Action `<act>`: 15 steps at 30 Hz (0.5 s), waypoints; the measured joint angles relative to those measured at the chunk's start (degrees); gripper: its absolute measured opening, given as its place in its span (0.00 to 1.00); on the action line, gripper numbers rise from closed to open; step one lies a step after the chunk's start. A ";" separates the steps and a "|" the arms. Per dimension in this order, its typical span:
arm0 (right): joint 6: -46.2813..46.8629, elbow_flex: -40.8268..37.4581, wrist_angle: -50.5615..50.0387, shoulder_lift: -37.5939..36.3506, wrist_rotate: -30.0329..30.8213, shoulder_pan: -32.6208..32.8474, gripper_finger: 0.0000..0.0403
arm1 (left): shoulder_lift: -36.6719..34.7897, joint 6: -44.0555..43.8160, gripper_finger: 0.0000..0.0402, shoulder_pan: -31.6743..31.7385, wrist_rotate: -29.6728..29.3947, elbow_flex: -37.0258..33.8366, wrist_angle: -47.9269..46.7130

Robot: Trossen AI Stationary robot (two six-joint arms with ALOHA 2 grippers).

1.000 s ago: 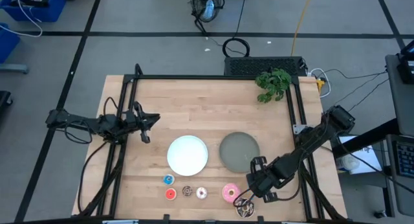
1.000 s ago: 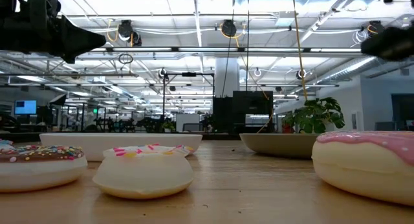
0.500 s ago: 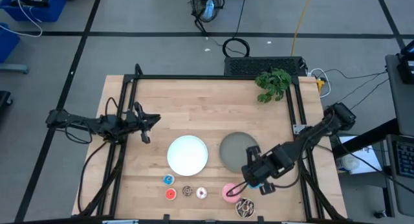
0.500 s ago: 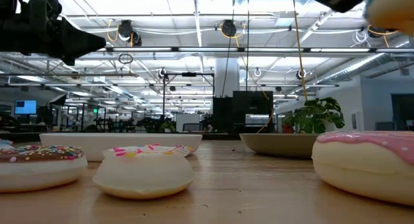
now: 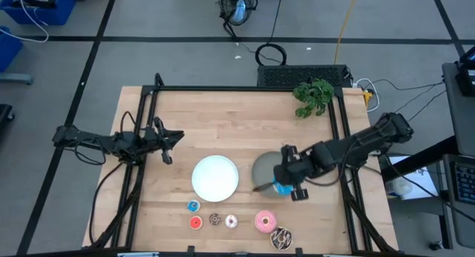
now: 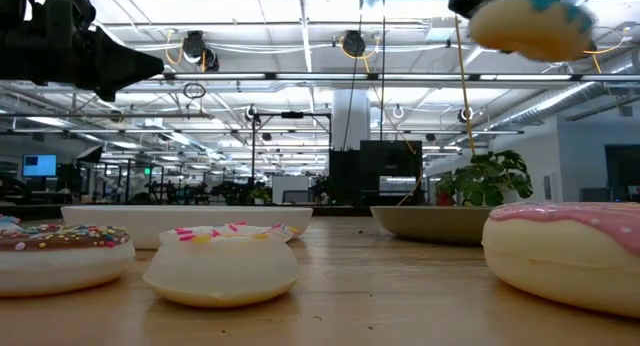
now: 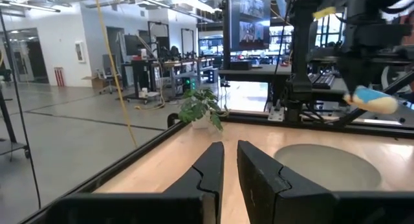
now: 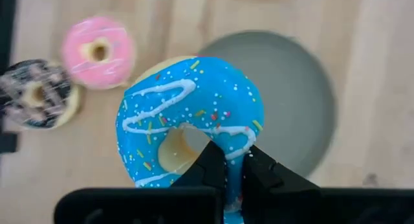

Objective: Pick & Place donuts
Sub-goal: Put the big blue donut on the gray plate

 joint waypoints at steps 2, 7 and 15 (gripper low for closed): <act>-1.38 0.00 -0.40 -0.17 1.52 -3.73 0.02 | 0.01 0.19 0.13 0.00 -0.01 0.00 0.03; -6.87 -2.52 4.10 -0.27 2.13 -13.95 0.02 | -0.01 0.24 0.13 0.00 -0.57 0.00 -0.04; -12.47 -14.65 11.09 -0.20 -9.11 -25.65 0.02 | 0.01 0.10 0.13 0.00 -1.65 0.00 -1.62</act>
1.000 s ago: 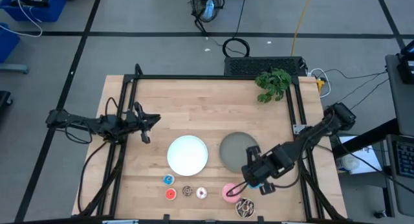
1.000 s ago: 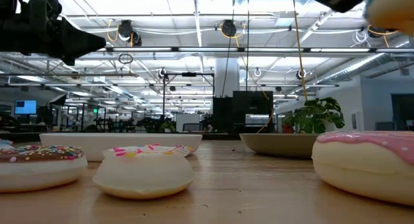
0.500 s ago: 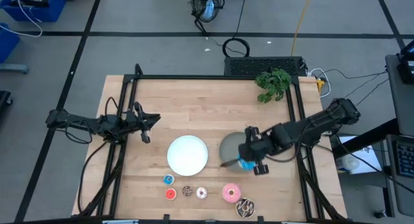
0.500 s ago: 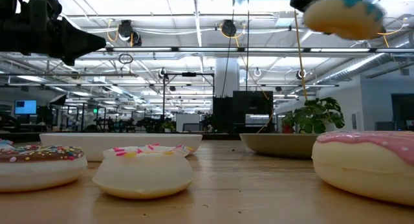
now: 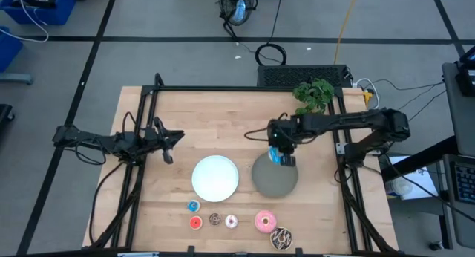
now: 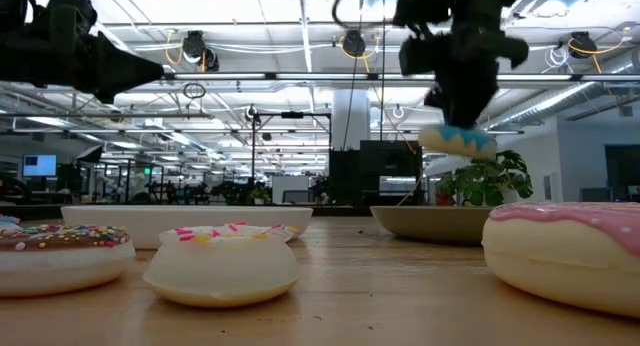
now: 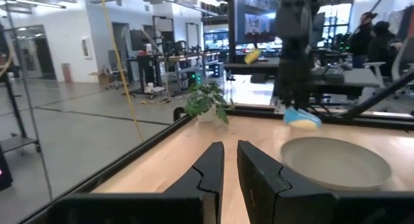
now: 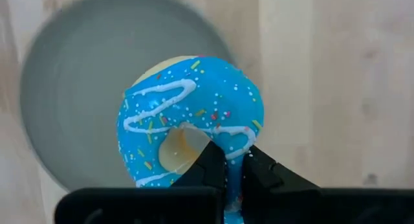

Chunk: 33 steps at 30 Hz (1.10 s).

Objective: Pick & Place donuts
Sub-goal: Put the big blue donut on the gray plate

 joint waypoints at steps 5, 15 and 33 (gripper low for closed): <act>0.09 -6.42 5.37 0.00 -0.43 -0.01 0.02 | -0.01 0.00 0.13 -0.02 -1.45 0.00 -0.06; 4.54 -12.19 13.22 0.00 -0.47 3.16 0.02 | 0.00 -0.04 0.13 -0.01 -1.50 0.00 0.60; 7.25 -15.40 16.47 2.18 -0.29 3.58 0.05 | -0.02 0.41 0.13 -0.02 -4.56 0.02 0.74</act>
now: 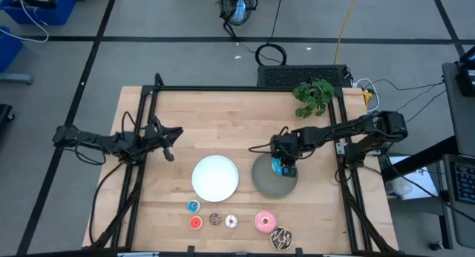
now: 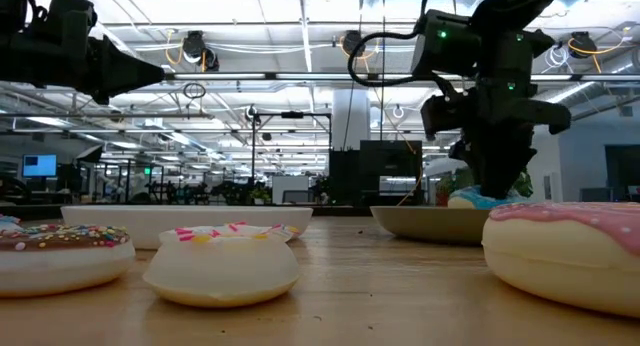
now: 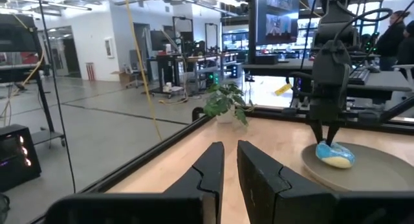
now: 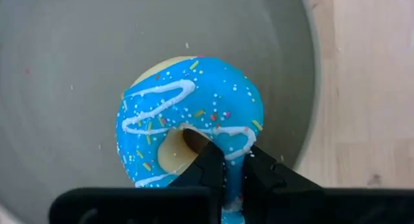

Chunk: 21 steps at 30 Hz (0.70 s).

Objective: Pick & Place donuts
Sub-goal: Put the big blue donut on the gray plate, then put the big black donut on the gray plate

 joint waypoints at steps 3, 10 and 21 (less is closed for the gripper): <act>0.02 0.00 -0.14 0.03 0.05 0.00 0.11 | 0.02 0.01 0.13 0.01 0.01 -0.02 -0.02; -0.14 0.04 -0.36 0.03 1.47 0.00 0.26 | 0.00 -0.05 0.13 0.01 0.02 -0.02 -0.20; 0.02 5.12 -4.37 0.03 1.75 0.00 0.45 | 0.00 -1.17 0.13 0.02 0.04 -0.02 -0.28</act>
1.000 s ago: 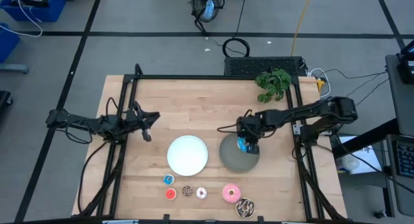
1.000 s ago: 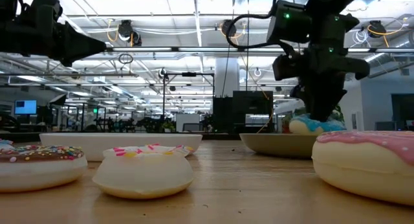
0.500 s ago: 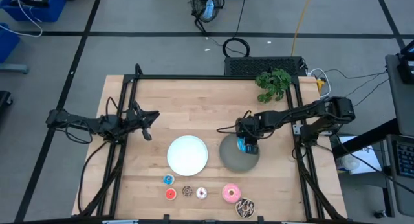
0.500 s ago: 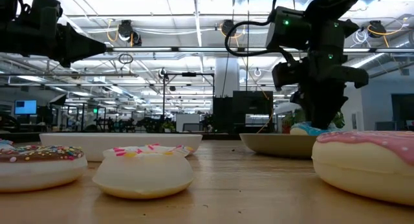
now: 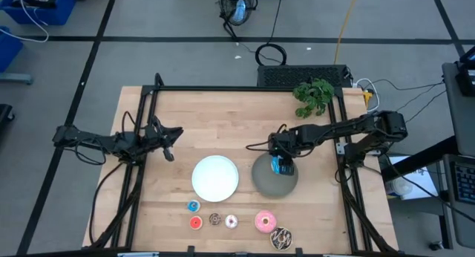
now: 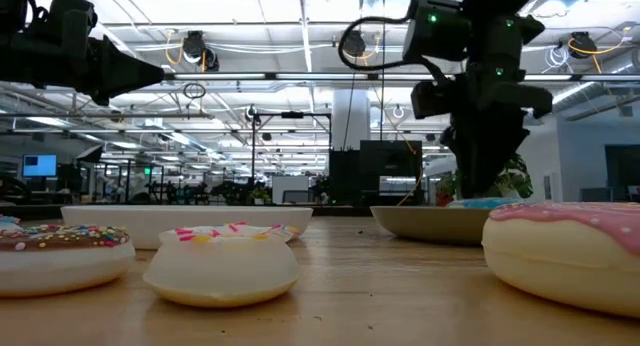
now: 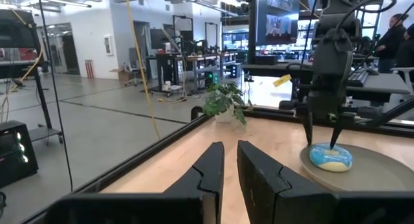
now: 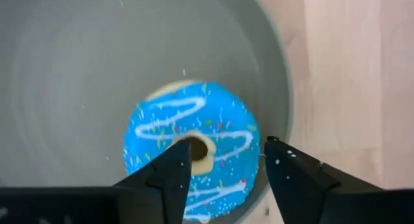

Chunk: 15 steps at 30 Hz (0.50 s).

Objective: Pick & Place donuts
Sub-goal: Put the big black donut on the gray plate

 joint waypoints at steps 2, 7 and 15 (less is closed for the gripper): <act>-0.01 0.89 -0.65 0.00 0.00 0.00 0.47 | 0.00 0.02 0.13 -0.02 0.02 0.00 0.00; -0.02 5.06 -4.97 0.00 0.00 0.00 0.49 | 0.00 1.21 0.13 0.00 0.02 0.00 -0.13; 2.36 14.52 -10.33 0.00 0.12 6.59 0.36 | 0.00 2.22 0.13 -0.01 -1.36 0.00 0.26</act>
